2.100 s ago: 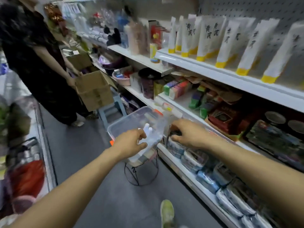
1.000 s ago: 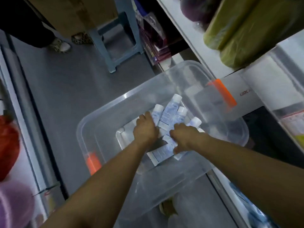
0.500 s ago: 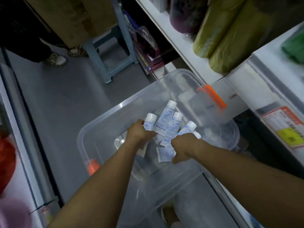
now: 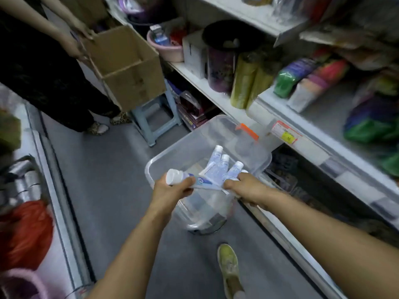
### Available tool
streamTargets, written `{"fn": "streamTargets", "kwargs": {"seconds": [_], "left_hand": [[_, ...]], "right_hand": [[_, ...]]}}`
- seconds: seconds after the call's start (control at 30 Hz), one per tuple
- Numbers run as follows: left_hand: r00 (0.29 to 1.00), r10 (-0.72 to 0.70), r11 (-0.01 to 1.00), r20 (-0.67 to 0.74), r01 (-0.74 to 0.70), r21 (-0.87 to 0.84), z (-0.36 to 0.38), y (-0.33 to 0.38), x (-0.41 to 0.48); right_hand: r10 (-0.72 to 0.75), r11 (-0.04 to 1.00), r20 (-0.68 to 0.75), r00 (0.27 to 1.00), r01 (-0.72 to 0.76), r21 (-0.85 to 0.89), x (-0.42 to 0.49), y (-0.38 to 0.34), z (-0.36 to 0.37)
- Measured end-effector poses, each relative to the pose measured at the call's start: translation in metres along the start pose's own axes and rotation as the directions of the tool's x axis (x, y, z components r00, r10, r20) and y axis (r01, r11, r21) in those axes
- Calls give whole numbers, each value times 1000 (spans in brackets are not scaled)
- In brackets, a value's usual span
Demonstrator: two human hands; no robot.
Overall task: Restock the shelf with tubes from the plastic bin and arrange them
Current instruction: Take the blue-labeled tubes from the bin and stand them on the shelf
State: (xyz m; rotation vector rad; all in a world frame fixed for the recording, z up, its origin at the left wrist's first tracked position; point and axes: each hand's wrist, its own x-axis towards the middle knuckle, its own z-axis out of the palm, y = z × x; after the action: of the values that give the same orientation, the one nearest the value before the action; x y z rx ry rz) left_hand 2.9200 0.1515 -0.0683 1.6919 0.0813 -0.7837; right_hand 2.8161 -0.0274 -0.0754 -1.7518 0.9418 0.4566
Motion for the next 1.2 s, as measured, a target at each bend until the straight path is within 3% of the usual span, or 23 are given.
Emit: {"fn": "streamTargets", "kwargs": {"seconds": [0.1,0.17,0.3,0.47,0.67,0.97,1.2], "left_hand": [[992,-59,967,115,85,-239,-11,5,-50],[984,-52,920,168,112,-375,-9,8,-85],[953,-51,855,298,196,-480,7,19,-153],[908,-139,734,395,362,-574,41,37,-210],[841,-79,831,535,352,-430,98,67,-279],[638,26,959,770,200,-199,202,67,-412],[523,63,995,850,38,-96,280,45,-504]], "right_hand": [[12,946,-20,1000,-5,324,-59,7,3],[-3,831,-18,1000,13,556,-100,10,6],[-34,663,-97,995,96,743,-173,18,-1],[-34,679,-278,960,226,698,-258,29,-34],[-84,690,-395,915,339,640,-348,69,-68],[-58,736,-625,779,456,501,-480,158,-125],[-64,784,-728,682,486,387,-562,215,-154]]}}
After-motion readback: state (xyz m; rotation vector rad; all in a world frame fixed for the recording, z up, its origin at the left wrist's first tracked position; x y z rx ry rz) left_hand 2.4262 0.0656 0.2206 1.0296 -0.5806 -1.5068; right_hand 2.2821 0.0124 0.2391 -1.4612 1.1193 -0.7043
